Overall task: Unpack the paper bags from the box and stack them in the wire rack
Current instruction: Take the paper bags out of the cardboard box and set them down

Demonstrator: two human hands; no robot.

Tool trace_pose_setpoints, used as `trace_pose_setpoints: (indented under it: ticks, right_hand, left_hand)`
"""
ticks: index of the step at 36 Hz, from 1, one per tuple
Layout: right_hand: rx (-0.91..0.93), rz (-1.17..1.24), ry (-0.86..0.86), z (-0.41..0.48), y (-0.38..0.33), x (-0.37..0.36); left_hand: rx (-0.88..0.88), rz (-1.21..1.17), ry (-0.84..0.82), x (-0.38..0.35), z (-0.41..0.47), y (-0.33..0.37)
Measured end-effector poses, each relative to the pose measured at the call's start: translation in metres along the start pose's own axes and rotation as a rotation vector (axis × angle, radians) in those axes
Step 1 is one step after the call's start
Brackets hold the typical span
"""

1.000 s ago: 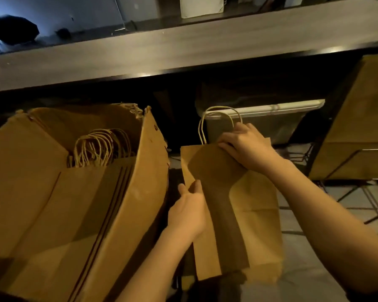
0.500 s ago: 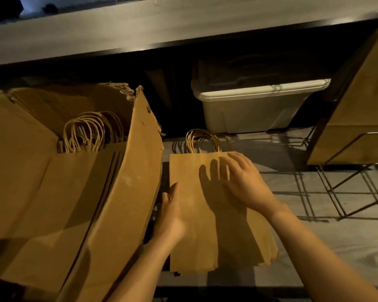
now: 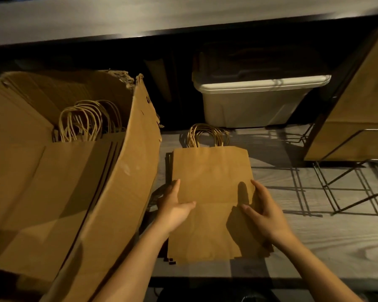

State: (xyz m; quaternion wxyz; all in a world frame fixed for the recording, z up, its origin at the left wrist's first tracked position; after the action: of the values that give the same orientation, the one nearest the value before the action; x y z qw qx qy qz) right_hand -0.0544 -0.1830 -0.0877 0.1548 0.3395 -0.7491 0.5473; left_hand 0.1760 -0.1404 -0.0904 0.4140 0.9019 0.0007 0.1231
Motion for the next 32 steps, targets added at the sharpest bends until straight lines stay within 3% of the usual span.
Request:
trace_pose_setpoints:
  ticks: [10, 15, 19, 24, 32]
  right_hand:
    - [0.003, 0.038, -0.054, -0.006, -0.007, -0.008]
    - [0.063, -0.043, 0.062, -0.003, -0.023, 0.012]
    - [0.213, -0.132, 0.161, 0.001, -0.06, 0.025]
    - [0.39, -0.156, 0.142, 0.008, -0.13, 0.033]
    - [0.781, -0.18, 0.128, -0.017, -0.258, 0.038]
  left_hand:
    - [0.013, 0.0, -0.048, -0.001, 0.001, 0.003]
    - [0.012, -0.033, -0.075, -0.006, -0.014, 0.02]
    - [-0.12, 0.1, -0.104, -0.013, -0.038, 0.06]
    - [-0.326, 0.317, -0.146, -0.012, -0.084, 0.12]
    - [-0.66, 0.491, 0.101, 0.061, -0.175, 0.201]
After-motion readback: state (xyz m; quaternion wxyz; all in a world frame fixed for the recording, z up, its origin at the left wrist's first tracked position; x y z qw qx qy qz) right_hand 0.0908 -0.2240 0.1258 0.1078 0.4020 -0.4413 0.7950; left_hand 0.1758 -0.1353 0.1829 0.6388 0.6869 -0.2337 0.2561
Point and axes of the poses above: each hand's wrist, its own z-axis towards the middle knuckle, its own x-axis out of the back of the hand, y = z × x, the point moved 10 cm from there along z, towards the middle knuckle, and after that the axes turned 10 degrees about -z, right-handed, at the moved point
